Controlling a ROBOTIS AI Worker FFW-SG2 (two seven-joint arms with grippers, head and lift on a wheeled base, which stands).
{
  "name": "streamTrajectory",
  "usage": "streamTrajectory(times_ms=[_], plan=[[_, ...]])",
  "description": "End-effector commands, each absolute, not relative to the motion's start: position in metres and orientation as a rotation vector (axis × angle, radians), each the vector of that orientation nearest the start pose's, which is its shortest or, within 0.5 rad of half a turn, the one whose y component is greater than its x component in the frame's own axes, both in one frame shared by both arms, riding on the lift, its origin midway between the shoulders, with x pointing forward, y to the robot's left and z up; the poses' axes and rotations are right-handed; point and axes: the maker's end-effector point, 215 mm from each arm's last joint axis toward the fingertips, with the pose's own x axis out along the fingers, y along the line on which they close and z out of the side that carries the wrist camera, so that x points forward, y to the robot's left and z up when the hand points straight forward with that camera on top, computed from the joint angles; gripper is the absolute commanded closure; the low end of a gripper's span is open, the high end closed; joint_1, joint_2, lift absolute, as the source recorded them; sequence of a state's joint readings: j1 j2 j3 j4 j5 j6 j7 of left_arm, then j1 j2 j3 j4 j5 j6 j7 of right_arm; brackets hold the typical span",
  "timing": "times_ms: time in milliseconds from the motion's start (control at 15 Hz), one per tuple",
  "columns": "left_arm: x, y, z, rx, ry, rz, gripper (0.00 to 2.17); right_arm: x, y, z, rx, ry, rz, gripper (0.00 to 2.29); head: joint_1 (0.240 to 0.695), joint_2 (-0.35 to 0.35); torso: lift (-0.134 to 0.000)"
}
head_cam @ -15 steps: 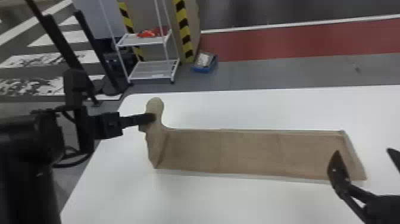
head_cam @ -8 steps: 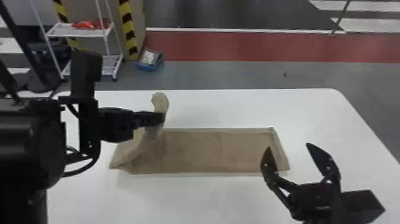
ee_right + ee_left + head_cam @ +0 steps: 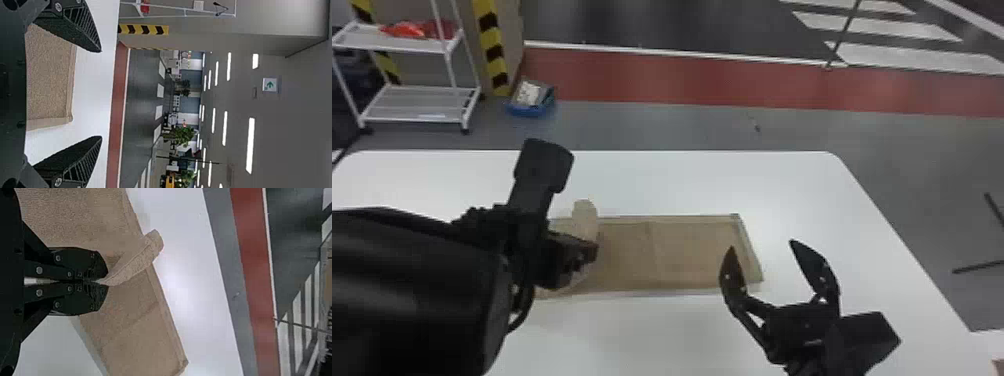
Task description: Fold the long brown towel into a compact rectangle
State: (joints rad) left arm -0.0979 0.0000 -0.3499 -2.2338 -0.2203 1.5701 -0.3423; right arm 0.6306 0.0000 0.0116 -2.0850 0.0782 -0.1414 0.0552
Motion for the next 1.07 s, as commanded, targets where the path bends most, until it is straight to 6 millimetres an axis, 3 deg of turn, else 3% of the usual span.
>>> streamTrajectory(times_ms=[0,267,400,667,867,1000], plan=[[0.443,0.044,-0.390,0.166,0.856,-0.466,0.00,0.405,-0.207,-0.327,-0.071,-0.028,0.073,0.10,0.695,-0.179,-0.125],[0.437,0.028,-0.384,0.168,0.824,-0.505,0.07,0.407,-0.206,-0.327,-0.070,-0.024,0.074,0.10,0.695,-0.222,-0.125],[0.439,0.033,-0.377,0.152,0.808,-0.498,0.07,0.409,-0.203,-0.328,-0.067,-0.018,0.079,0.10,0.695,-0.230,-0.125],[0.459,0.067,-0.374,0.055,0.733,-0.448,0.07,0.422,-0.178,-0.359,-0.056,0.087,0.131,0.10,0.695,-0.199,-0.125],[0.478,0.106,-0.370,0.014,0.621,-0.395,0.07,0.435,-0.134,-0.373,-0.029,0.131,0.229,0.10,0.695,-0.116,-0.125],[0.496,0.132,-0.349,0.020,0.457,-0.359,0.07,0.438,-0.105,-0.378,-0.012,0.146,0.288,0.11,0.695,-0.061,-0.125]])
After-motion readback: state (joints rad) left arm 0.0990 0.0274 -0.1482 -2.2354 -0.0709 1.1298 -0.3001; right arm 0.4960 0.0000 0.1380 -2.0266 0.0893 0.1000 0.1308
